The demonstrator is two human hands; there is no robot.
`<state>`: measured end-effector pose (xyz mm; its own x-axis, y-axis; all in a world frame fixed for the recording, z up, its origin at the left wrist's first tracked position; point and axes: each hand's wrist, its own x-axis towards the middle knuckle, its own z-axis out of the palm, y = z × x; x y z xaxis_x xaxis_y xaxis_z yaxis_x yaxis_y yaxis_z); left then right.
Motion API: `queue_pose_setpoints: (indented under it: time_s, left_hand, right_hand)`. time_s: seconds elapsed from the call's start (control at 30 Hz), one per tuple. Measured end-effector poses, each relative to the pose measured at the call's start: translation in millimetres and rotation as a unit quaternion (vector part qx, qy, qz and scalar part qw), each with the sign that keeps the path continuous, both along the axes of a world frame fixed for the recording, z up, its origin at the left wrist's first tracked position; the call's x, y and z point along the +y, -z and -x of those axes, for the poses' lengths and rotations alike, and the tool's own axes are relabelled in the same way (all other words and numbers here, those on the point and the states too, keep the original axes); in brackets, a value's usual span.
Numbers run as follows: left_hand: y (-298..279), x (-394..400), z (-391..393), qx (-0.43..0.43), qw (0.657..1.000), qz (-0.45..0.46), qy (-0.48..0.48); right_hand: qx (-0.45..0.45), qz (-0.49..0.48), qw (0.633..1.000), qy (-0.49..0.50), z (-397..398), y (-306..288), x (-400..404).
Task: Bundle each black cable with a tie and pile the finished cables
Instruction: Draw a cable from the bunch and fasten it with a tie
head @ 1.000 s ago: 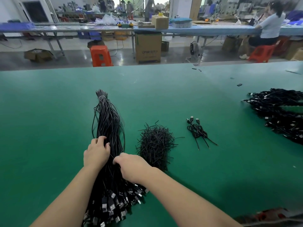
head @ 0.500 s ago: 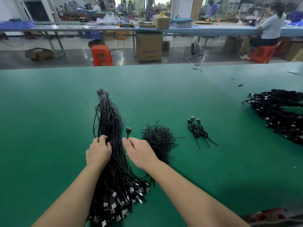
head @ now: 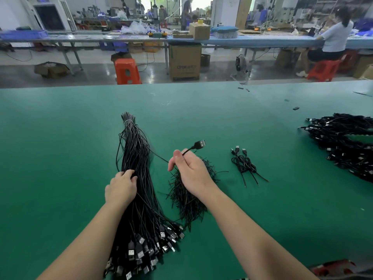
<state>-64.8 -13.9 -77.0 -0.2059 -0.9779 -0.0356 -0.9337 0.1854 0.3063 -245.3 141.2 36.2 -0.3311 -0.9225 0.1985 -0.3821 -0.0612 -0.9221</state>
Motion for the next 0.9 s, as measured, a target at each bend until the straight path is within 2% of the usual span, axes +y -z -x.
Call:
queue_pose_setpoints:
  time_s: [0.07, 0.13, 0.17, 0.2, 0.23, 0.27, 0.33, 0.43, 0.63, 0.67, 0.8, 0.83, 0.9]
  left_hand:
    - [-11.8, 1.6, 5.3, 0.034, 0.999, 0.025, -0.001]
    - [-33.0, 4.4, 16.4, 0.193, 0.980, 0.047, 0.014]
    - [-48.9, 6.3, 21.9, 0.305, 0.952, 0.015, 0.024]
    - [-67.0, 10.1, 27.1, 0.414, 0.908, -0.054, 0.041]
    - [-84.9, 15.6, 31.1, 0.496, 0.854, -0.138, 0.075]
    - [-98.7, 20.0, 33.6, 0.528, 0.816, -0.204, 0.121]
    - [-118.4, 32.0, 35.8, 0.510, 0.794, -0.255, 0.212]
    - [-129.0, 49.9, 40.2, 0.494, 0.778, -0.274, 0.274]
    - [-137.4, 74.4, 43.5, 0.556, 0.731, -0.288, 0.272]
    - [-138.6, 76.6, 44.2, 0.551, 0.735, -0.285, 0.273]
    - [-139.1, 82.6, 48.7, 0.488, 0.809, -0.173, 0.280]
    - [-140.1, 83.0, 48.9, 0.495, 0.810, -0.157, 0.271]
    - [-147.0, 84.7, 47.1, 0.544, 0.786, -0.161, 0.248]
  right_hand:
    - [0.036, 0.008, 0.999, -0.012, 3.4, -2.6, 0.9]
    - [0.007, -0.028, 0.998, -0.052, 7.1, -3.3, 1.1]
    - [-0.002, -0.048, 0.997, -0.067, 8.7, -2.0, 0.8]
    - [-0.006, -0.061, 0.996, -0.072, 9.0, -0.4, 1.0]
    - [-0.017, -0.066, 0.995, -0.072, 8.1, 1.5, 1.2]
    - [-0.043, -0.066, 0.994, -0.075, 6.2, 3.1, 1.5]
    - [-0.124, -0.066, 0.987, -0.084, 0.4, 4.8, 2.1]
    - [-0.208, -0.068, 0.972, -0.082, -4.9, 4.0, 2.1]
    - [-0.321, -0.040, 0.944, -0.063, -8.7, 3.5, 3.5]
    - [-0.332, -0.039, 0.941, -0.058, -9.2, 3.2, 3.7]
    - [-0.341, -0.048, 0.937, -0.060, -12.9, 3.3, 4.9]
    - [-0.338, -0.046, 0.937, -0.070, -14.9, 2.6, 5.7]
    - [-0.323, -0.034, 0.940, -0.103, -18.5, 2.1, 6.7]
